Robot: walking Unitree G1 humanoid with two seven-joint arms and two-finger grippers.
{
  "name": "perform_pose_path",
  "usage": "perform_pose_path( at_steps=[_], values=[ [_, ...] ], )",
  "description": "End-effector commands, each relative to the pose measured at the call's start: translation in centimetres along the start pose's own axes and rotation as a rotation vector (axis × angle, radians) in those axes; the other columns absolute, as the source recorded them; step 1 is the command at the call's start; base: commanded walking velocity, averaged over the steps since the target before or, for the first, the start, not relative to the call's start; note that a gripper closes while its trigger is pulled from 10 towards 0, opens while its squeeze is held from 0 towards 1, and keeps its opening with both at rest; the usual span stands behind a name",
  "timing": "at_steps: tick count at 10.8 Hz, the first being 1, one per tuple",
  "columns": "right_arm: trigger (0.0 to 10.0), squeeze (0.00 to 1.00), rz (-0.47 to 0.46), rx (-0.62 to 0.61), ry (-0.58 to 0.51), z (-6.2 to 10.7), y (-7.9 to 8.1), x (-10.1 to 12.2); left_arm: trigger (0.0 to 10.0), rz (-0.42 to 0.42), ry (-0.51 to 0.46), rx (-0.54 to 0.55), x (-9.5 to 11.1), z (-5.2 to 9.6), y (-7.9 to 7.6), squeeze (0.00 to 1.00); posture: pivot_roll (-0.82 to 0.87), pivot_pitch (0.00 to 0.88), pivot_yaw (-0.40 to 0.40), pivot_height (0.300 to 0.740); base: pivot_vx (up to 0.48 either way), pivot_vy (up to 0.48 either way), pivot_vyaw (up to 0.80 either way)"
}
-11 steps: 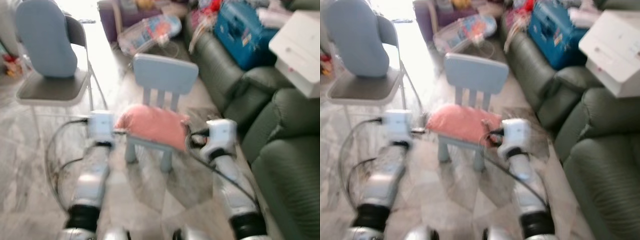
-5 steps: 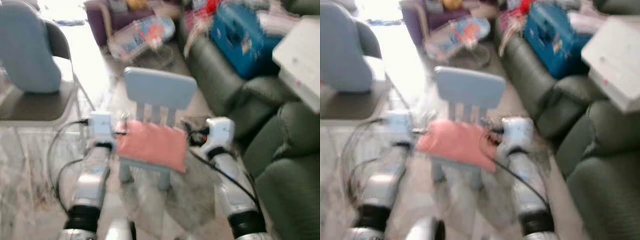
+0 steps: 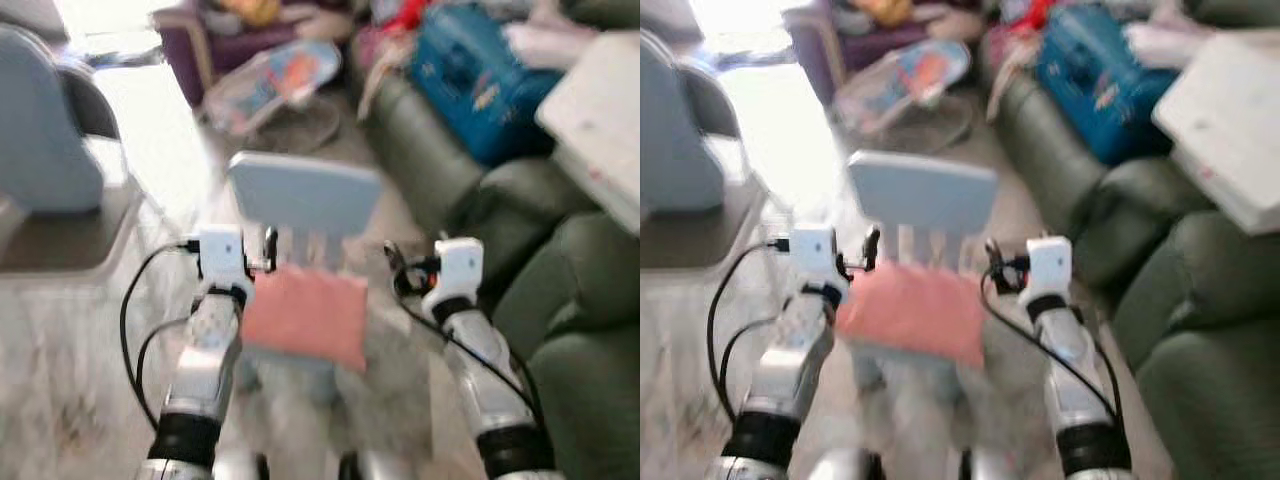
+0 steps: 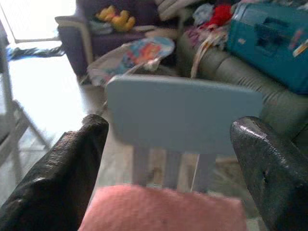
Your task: Move the pillow to the sofa
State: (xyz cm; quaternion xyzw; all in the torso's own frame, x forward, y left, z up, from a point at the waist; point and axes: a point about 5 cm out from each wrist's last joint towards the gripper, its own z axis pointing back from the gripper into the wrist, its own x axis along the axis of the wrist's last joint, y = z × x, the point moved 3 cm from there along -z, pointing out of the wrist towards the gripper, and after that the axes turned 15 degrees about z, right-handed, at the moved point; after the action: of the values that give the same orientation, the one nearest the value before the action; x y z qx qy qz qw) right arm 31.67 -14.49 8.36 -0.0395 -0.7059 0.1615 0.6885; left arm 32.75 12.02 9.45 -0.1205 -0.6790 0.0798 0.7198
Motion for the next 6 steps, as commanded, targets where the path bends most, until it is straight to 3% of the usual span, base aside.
perform_pose_path(
  at_steps=[1, 3, 6],
  values=[
    [10.0, 0.00, -0.007, 0.023, -0.020, -0.25, 0.88, 0.56, 10.0, -0.016, -0.007, 0.023, 0.42, 0.04, 0.97, 0.00, -0.03, 0.074, -0.032, 0.740, 0.274, 0.394, 0.00],
    [10.0, 0.00, -0.007, 0.023, -0.017, -0.20, 0.84, 0.46, 10.0, -0.018, -0.013, 0.020, 0.47, 0.07, 0.85, 0.00, -0.03, 0.075, -0.032, 0.740, 0.272, 0.396, 0.00],
    [10.0, 0.00, -0.007, 0.024, -0.014, -0.20, 0.89, 0.37, 10.0, -0.035, -0.013, 0.034, 0.43, 0.13, 1.01, 0.00, -0.03, 0.076, -0.034, 0.740, 0.000, 0.000, 0.00]
  ],
)
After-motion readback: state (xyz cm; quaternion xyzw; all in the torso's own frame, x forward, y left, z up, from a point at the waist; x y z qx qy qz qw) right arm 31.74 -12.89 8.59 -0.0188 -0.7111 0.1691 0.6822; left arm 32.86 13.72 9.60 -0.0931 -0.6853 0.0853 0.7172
